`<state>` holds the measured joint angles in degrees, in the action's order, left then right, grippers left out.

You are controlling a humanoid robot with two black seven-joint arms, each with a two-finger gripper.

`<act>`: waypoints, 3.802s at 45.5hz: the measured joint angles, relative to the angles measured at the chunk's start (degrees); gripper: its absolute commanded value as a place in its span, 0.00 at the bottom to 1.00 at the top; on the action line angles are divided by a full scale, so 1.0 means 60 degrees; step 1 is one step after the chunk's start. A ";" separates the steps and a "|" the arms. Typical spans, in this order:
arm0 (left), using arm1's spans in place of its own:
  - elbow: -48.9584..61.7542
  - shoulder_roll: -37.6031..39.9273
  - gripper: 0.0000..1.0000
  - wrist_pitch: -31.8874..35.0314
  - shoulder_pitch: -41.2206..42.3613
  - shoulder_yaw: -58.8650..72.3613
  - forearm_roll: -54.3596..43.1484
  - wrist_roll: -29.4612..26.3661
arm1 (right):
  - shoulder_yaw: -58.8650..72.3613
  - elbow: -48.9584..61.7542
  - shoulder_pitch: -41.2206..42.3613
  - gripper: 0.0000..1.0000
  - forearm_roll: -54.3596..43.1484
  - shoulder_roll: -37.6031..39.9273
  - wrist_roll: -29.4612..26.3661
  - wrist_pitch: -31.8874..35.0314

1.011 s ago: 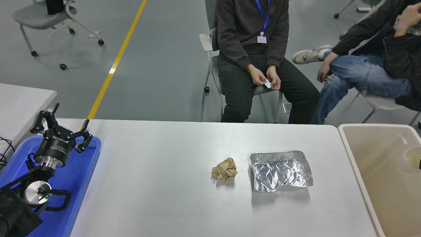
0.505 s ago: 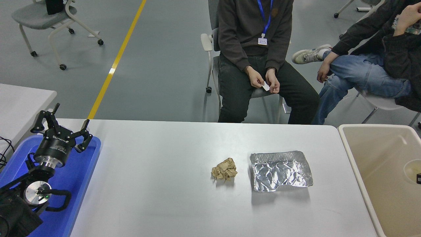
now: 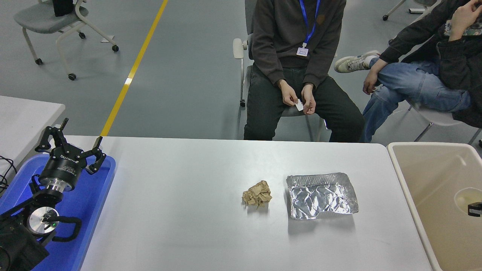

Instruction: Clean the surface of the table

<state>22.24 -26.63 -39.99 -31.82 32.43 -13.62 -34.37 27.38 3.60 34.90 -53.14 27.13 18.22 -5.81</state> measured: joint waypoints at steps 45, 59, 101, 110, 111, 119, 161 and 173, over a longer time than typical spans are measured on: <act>0.0000 0.0000 1.00 0.0000 0.0000 0.0000 0.0000 0.0000 | 0.0004 0.0151 0.0127 1.00 0.1570 0.0021 0.0025 -0.0054; 0.0000 0.0000 1.00 0.0000 0.0000 0.0000 0.0000 0.0000 | -0.0084 0.0229 0.0200 1.00 0.2029 0.0039 0.0014 -0.0021; 0.0000 0.0000 1.00 0.0000 0.0000 0.0000 -0.0001 0.0000 | -0.7511 -0.3425 0.0744 1.00 0.3313 0.1403 -0.0446 0.0034; 0.0000 0.0000 1.00 0.0000 0.0000 0.0000 -0.0002 0.0000 | -0.9255 -0.4682 0.0410 1.00 0.3378 0.1734 -0.0877 0.0092; -0.0001 0.0000 1.00 0.0000 0.0000 0.0000 -0.0001 0.0000 | -0.9506 -0.4877 0.0346 1.00 0.3388 0.1768 -0.0938 0.0099; 0.0000 0.0000 1.00 0.0000 -0.0001 0.0000 -0.0002 -0.0001 | -1.1331 -0.6382 -0.0349 1.00 0.3430 0.1917 -0.1198 0.0272; 0.0000 0.0000 1.00 0.0000 0.0000 0.0000 -0.0001 0.0000 | -1.5813 -1.1995 -0.3781 1.00 0.4105 0.1343 -0.0951 0.0930; 0.0000 0.0000 1.00 0.0000 0.0000 0.0000 0.0000 0.0000 | -1.6359 -1.2163 -0.4090 1.00 0.4412 0.0555 -0.0220 0.1495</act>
<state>22.24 -26.63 -39.99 -31.82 32.43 -13.62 -34.36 -70.78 -69.38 10.36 -26.67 30.46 16.90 3.16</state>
